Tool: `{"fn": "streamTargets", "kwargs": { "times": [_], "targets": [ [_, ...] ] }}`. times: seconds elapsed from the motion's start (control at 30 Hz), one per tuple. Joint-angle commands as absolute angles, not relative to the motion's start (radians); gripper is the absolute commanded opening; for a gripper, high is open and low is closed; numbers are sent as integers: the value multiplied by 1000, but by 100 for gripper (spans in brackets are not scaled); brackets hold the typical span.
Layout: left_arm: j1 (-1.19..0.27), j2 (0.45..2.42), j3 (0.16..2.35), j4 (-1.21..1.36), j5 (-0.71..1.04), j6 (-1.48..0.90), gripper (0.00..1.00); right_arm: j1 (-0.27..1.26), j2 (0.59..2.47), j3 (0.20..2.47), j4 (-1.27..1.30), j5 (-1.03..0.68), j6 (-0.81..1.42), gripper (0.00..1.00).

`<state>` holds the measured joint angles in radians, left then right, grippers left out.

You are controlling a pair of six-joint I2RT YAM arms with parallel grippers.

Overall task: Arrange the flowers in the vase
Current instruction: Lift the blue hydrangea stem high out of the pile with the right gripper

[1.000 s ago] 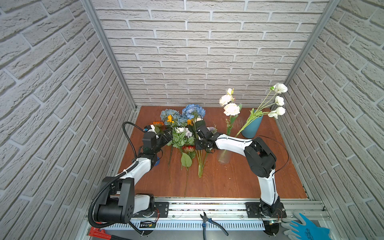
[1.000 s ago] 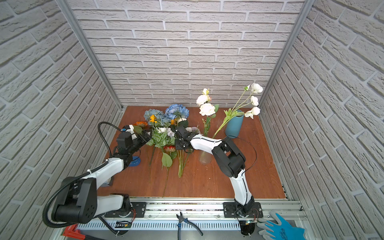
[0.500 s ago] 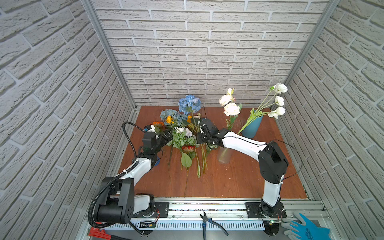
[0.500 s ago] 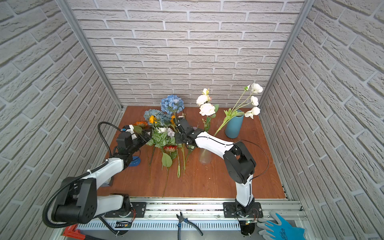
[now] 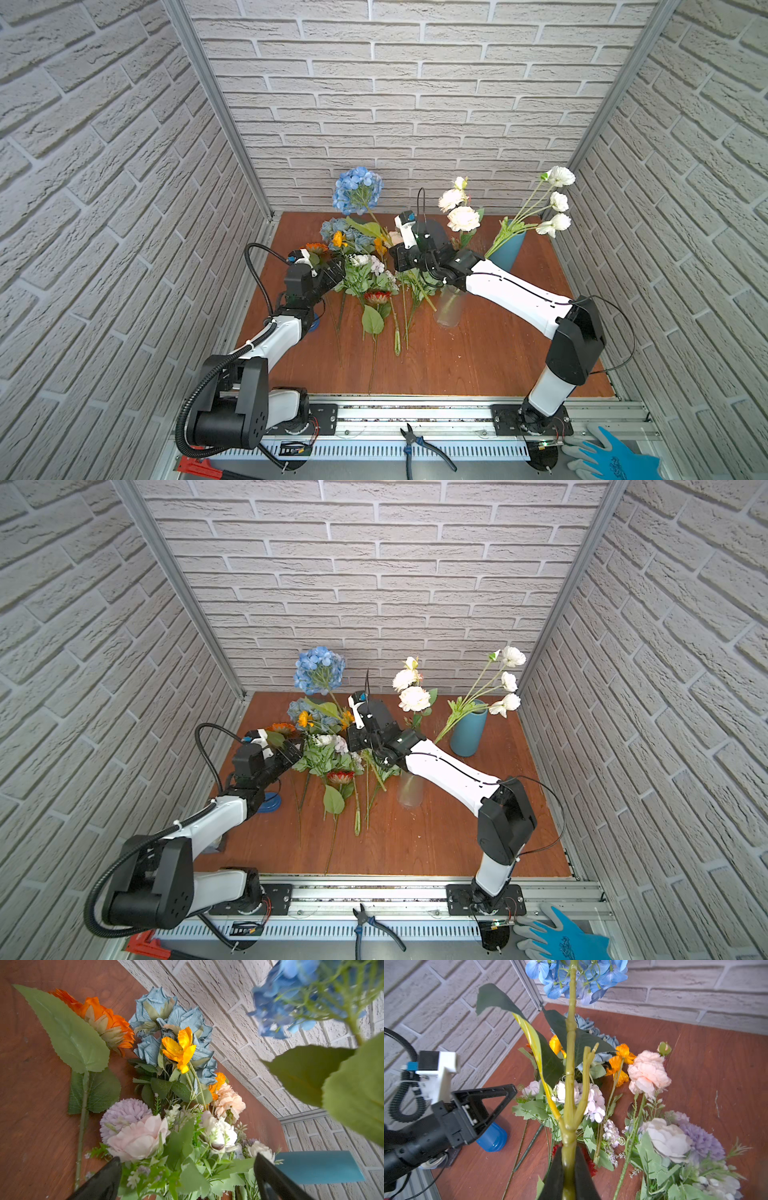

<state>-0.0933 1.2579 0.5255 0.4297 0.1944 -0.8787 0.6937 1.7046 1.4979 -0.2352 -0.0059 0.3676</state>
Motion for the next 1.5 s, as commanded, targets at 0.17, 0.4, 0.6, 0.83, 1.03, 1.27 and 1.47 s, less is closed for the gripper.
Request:
{"fn": "streamTargets", "kwargs": {
  "times": [0.17,0.4,0.6,0.83,1.03,1.27,1.47],
  "targets": [
    [-183,1238,630,685,379,-966,98,690,1525,1362,-13,-25,290,6],
    [-301,1335,812,524,356,-920,98,694,1379,1184,193,-125,293,6],
    [-363,1447,879,663,390,-1005,98,696,1325,1109,226,-180,296,6],
    [-435,1494,955,688,397,-992,98,699,1339,1036,312,-231,340,6],
    [-456,1469,958,688,391,-981,98,702,1387,1019,329,-270,348,6],
    [-475,1443,969,639,387,-942,98,703,1425,1030,265,-247,319,7],
    [-489,1443,980,607,397,-915,98,703,1442,1058,224,-235,295,15]
  ]
}}
